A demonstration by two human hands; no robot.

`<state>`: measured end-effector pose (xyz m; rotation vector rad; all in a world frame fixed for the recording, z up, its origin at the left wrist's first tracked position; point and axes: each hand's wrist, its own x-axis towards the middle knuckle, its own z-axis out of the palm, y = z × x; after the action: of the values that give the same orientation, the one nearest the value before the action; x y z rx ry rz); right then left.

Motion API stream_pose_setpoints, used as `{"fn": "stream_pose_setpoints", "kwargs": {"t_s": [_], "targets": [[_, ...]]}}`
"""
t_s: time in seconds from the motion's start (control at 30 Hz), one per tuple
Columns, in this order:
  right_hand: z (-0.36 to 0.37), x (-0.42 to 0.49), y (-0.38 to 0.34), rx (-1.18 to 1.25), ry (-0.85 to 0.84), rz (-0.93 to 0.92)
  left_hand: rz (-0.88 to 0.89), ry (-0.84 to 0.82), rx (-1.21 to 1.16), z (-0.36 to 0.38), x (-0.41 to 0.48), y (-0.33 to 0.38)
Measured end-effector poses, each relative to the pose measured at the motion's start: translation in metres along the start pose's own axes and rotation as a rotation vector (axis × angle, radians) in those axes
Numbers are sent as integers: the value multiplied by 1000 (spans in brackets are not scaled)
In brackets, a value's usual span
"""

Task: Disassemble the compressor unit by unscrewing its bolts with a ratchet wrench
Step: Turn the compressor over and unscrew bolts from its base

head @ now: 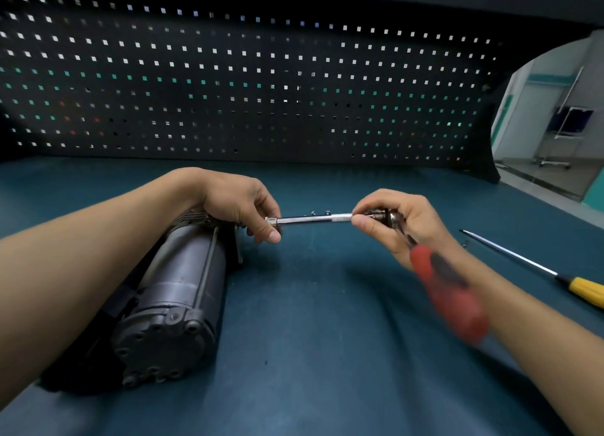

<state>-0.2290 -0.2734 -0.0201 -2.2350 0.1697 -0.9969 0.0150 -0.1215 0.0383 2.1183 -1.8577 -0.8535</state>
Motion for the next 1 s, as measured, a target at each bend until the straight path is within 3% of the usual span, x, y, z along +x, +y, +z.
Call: {"fn": "stream_pose_setpoints", "kwargs": {"t_s": [0.1,0.27,0.4,0.57,1.0], "targets": [[3,-2,11,18,53,5,14,23,-52,0,-2,0],[15,-5,26,146,126,250,5,95,-119,-8,-10,-6],[25,-7,31,379,244,410,-127,62,78,-18,-24,-12],[26,-5,34,475,359,608,-289,9,393,-14,-22,-4],[20,2,36,646,638,735,-207,165,351,-8,-15,-11]]}}
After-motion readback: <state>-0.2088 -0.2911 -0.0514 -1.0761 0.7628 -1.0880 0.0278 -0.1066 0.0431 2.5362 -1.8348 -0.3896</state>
